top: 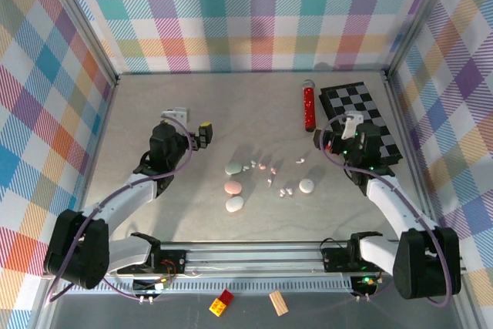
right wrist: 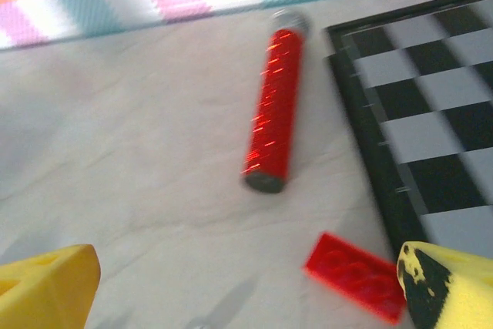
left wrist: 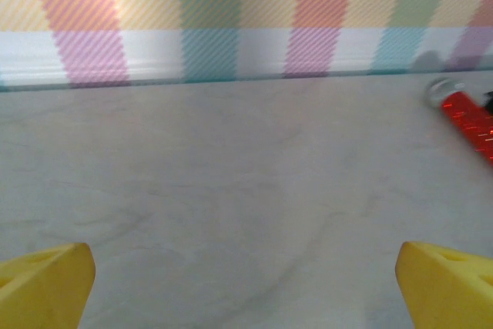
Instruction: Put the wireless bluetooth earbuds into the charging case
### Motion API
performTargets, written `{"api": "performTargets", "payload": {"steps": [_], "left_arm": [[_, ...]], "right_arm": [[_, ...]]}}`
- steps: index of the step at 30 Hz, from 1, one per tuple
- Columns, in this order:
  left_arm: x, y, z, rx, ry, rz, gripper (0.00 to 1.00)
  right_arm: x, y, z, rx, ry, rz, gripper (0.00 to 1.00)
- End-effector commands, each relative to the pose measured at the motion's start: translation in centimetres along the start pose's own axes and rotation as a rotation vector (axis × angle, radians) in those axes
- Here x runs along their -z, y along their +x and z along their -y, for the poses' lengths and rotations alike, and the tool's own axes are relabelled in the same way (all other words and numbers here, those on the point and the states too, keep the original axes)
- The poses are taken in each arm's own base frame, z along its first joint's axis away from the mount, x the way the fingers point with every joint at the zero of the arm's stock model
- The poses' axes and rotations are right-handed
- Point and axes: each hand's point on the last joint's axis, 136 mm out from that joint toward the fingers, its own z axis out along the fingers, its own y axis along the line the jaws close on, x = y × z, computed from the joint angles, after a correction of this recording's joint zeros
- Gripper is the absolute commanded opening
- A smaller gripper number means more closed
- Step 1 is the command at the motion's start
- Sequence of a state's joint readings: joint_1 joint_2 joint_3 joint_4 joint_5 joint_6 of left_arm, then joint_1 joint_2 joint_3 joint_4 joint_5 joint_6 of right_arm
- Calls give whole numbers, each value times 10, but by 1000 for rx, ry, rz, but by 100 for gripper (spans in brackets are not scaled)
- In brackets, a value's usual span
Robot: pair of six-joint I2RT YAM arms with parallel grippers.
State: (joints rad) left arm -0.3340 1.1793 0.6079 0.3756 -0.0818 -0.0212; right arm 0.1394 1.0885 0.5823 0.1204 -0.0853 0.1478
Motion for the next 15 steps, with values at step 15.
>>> {"api": "performTargets", "payload": {"steps": [15], "left_arm": [[28,14,1,150,40,-118,100]], "right_arm": [[7,115,-247,406,-534,-468,99]]}}
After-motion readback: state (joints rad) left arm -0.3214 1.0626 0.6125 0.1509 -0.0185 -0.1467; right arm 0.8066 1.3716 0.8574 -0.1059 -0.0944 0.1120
